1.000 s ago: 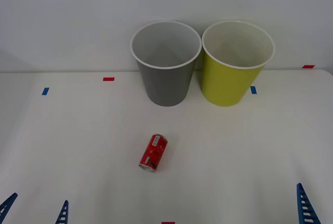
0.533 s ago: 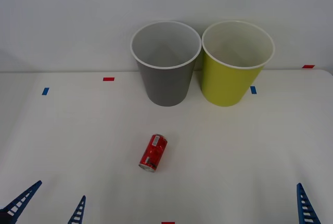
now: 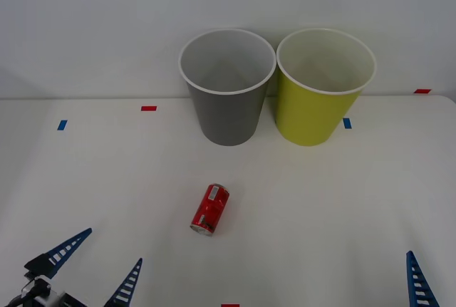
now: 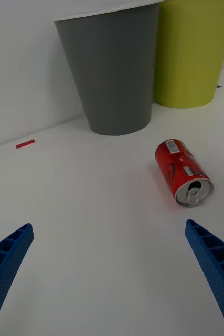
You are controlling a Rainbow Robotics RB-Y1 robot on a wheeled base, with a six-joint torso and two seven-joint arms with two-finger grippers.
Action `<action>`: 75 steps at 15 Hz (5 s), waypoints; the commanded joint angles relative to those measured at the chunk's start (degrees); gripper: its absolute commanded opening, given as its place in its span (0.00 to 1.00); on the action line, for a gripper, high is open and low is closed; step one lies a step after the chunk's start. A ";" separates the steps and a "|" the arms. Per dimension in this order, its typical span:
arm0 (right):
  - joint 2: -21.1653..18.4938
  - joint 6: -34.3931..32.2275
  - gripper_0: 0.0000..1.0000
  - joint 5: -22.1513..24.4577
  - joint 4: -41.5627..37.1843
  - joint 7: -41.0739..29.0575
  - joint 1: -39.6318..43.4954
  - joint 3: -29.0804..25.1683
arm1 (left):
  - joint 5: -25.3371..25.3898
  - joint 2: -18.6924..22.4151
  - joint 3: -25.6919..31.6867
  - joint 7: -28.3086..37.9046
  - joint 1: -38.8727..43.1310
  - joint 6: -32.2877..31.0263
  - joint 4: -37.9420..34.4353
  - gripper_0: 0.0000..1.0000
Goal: Put cans in the gray bin and PET bottles in the light green bin.
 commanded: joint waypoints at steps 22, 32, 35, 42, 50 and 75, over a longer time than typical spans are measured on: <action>0.00 0.00 1.00 0.00 0.00 0.00 0.00 0.00 | 2.82 4.39 -4.80 14.31 -28.51 63.44 -19.46 1.00; 0.00 0.00 1.00 0.00 0.00 0.00 0.00 0.00 | 7.48 -4.31 -7.70 24.15 -43.72 88.31 -19.37 1.00; 0.00 0.00 1.00 0.00 0.00 0.00 0.00 0.00 | 7.22 -6.77 -7.79 25.82 -46.27 93.85 -19.37 1.00; 0.00 0.00 1.00 0.00 0.00 0.00 0.00 0.00 | 2.21 -7.30 -13.76 36.63 -53.74 97.89 -16.74 1.00; 0.00 0.00 1.00 0.00 0.00 0.00 0.00 0.00 | 2.38 -7.83 -15.17 38.21 -56.37 98.24 -14.54 1.00; 0.00 0.00 1.00 0.00 0.00 0.00 0.00 0.00 | 2.56 -18.46 -20.00 42.96 -68.59 103.07 3.65 1.00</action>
